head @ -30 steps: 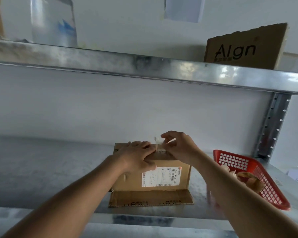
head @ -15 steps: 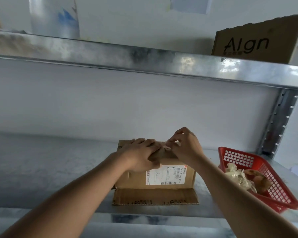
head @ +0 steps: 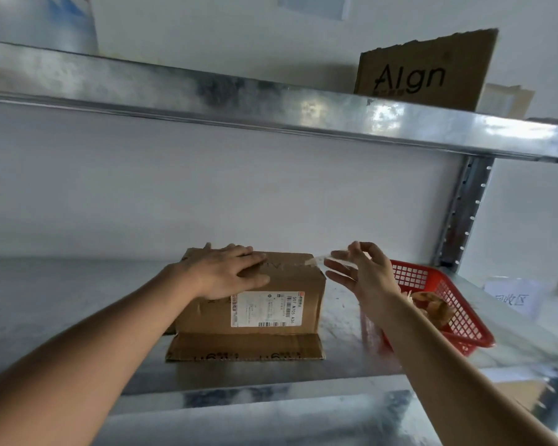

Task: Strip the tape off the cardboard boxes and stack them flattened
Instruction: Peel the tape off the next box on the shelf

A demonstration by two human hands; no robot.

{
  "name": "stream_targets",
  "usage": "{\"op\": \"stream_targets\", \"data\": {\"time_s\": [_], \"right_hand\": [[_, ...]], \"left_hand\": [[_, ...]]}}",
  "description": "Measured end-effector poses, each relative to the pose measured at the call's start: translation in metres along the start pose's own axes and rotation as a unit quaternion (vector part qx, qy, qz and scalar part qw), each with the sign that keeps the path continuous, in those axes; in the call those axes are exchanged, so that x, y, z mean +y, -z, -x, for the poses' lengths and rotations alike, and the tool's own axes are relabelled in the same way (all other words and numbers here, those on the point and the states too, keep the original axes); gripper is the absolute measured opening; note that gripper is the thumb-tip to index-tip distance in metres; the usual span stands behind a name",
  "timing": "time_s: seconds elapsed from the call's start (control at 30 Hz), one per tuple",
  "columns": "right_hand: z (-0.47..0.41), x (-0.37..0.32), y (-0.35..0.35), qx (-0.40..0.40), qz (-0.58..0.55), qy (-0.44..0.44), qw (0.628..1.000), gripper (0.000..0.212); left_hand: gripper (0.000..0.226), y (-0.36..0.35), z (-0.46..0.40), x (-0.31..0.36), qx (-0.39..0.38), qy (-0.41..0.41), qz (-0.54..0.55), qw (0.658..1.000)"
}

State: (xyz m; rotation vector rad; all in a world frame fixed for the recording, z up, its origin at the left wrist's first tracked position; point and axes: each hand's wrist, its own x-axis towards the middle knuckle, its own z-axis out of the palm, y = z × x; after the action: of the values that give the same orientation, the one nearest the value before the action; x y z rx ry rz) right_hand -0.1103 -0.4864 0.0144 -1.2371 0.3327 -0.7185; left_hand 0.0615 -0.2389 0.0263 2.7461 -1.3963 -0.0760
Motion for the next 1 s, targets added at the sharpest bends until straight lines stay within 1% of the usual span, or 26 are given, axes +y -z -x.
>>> {"op": "stream_targets", "data": {"time_s": [0.03, 0.07, 0.13, 0.23, 0.3, 0.37, 0.43, 0.5, 0.6, 0.7, 0.8, 0.93, 1.0], "right_hand": [[0.001, 0.000, -0.003, -0.010, 0.028, 0.010, 1.000, 0.020], [0.002, -0.001, -0.006, -0.018, 0.062, 0.025, 0.998, 0.019], [0.004, -0.003, -0.010, -0.038, 0.125, 0.061, 0.990, 0.014], [0.007, -0.009, -0.010, -0.060, 0.211, 0.118, 0.969, 0.005], [0.010, -0.012, -0.008, -0.069, 0.287, 0.136, 0.946, 0.014], [0.010, -0.014, -0.003, -0.072, 0.340, 0.127, 0.929, 0.018], [0.010, -0.017, 0.006, -0.057, 0.359, 0.110, 0.925, 0.018], [0.010, -0.023, 0.017, -0.053, 0.376, 0.097, 0.920, 0.018], [0.013, -0.036, 0.030, -0.059, 0.417, 0.090, 0.902, 0.022], [0.014, -0.044, 0.041, -0.072, 0.446, 0.075, 0.889, 0.021], [0.018, -0.045, 0.046, -0.074, 0.454, 0.062, 0.886, 0.016], [0.020, -0.043, 0.044, -0.028, 0.451, 0.064, 0.890, 0.008], [0.020, -0.045, 0.044, -0.005, 0.436, 0.052, 0.899, 0.008]], "left_hand": [[0.084, 0.005, -0.001, 0.008, 0.004, 0.010, -0.018, 1.000], [0.078, 0.008, -0.004, 0.018, 0.014, 0.018, -0.045, 0.999], [0.060, 0.009, -0.010, 0.046, 0.037, 0.026, -0.062, 0.997], [0.045, 0.000, -0.017, 0.082, 0.068, 0.003, 0.024, 0.997], [0.038, -0.009, -0.019, 0.089, 0.109, -0.036, 0.064, 0.991], [0.045, -0.012, -0.019, 0.087, 0.132, -0.054, 0.069, 0.987], [0.052, -0.014, -0.020, 0.080, 0.134, -0.059, 0.054, 0.988], [0.054, -0.014, -0.023, 0.073, 0.130, -0.070, 0.037, 0.988], [0.056, -0.014, -0.030, 0.067, 0.135, -0.077, 0.020, 0.988], [0.057, -0.017, -0.035, 0.065, 0.139, -0.072, 0.008, 0.988], [0.057, -0.018, -0.040, 0.065, 0.149, -0.074, 0.004, 0.986], [0.045, -0.022, -0.044, 0.066, 0.168, -0.062, 0.029, 0.983], [0.042, -0.023, -0.046, 0.067, 0.179, -0.054, 0.024, 0.982]]}}
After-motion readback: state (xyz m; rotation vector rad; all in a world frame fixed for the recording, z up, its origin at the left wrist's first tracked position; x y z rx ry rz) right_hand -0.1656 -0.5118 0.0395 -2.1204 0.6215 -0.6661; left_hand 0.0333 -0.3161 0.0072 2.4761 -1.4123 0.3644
